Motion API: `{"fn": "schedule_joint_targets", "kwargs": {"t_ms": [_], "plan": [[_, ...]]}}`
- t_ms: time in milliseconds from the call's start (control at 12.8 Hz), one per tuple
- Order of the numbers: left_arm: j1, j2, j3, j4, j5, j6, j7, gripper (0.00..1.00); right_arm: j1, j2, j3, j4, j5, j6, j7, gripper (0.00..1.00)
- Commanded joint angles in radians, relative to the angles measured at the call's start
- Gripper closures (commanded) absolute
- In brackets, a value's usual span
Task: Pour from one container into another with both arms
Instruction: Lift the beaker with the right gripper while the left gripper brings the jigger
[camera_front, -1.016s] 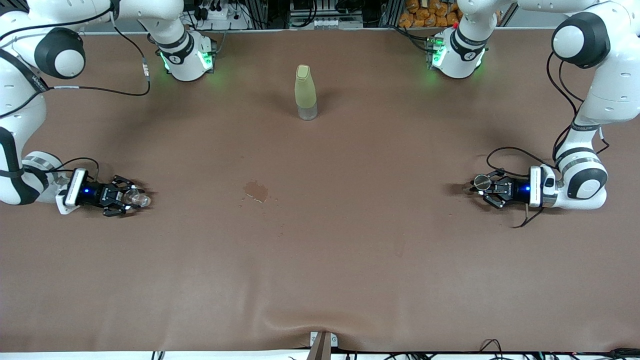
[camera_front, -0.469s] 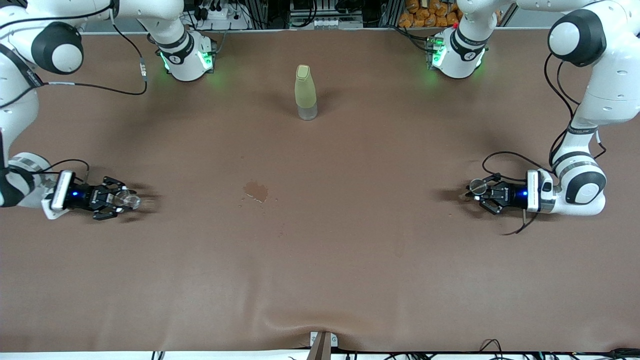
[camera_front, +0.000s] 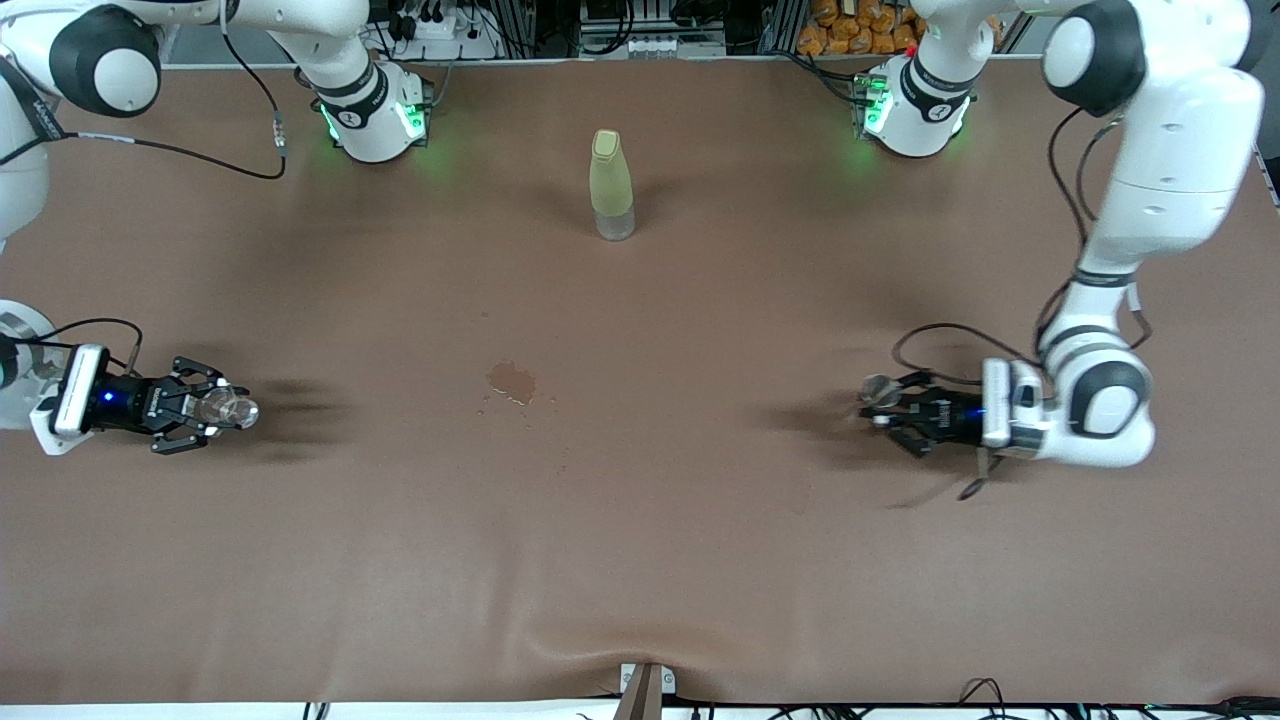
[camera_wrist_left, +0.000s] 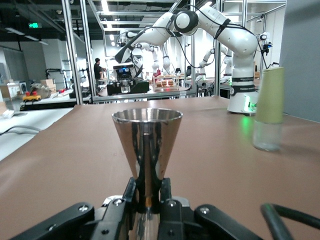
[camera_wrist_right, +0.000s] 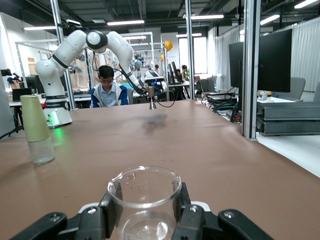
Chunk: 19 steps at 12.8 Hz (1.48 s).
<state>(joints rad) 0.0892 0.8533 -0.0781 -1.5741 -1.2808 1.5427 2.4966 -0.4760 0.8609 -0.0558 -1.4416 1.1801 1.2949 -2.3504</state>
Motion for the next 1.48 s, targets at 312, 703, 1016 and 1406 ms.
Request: {"fn": "schedule_joint_targets", "kwargs": {"t_ms": [312, 703, 1016, 1406], "plan": [[-0.339, 0.004, 0.012, -0.017, -0.360, 0.248, 0.014, 1.00, 0.094, -0.094, -0.002, -0.028, 0.082, 0.118, 0.151, 0.86], [-0.569, 0.091, 0.017, 0.061, -0.644, 0.428, 0.024, 1.00, 0.137, -0.152, -0.002, -0.051, 0.108, 0.159, 0.239, 0.87], [-0.678, 0.119, 0.020, 0.137, -0.670, 0.581, 0.027, 1.00, 0.183, -0.232, -0.004, -0.094, 0.108, 0.203, 0.301, 0.87], [-0.769, 0.147, 0.023, 0.195, -0.749, 0.660, 0.015, 1.00, 0.333, -0.439, -0.002, -0.376, 0.185, 0.399, 0.300, 0.87]]}}
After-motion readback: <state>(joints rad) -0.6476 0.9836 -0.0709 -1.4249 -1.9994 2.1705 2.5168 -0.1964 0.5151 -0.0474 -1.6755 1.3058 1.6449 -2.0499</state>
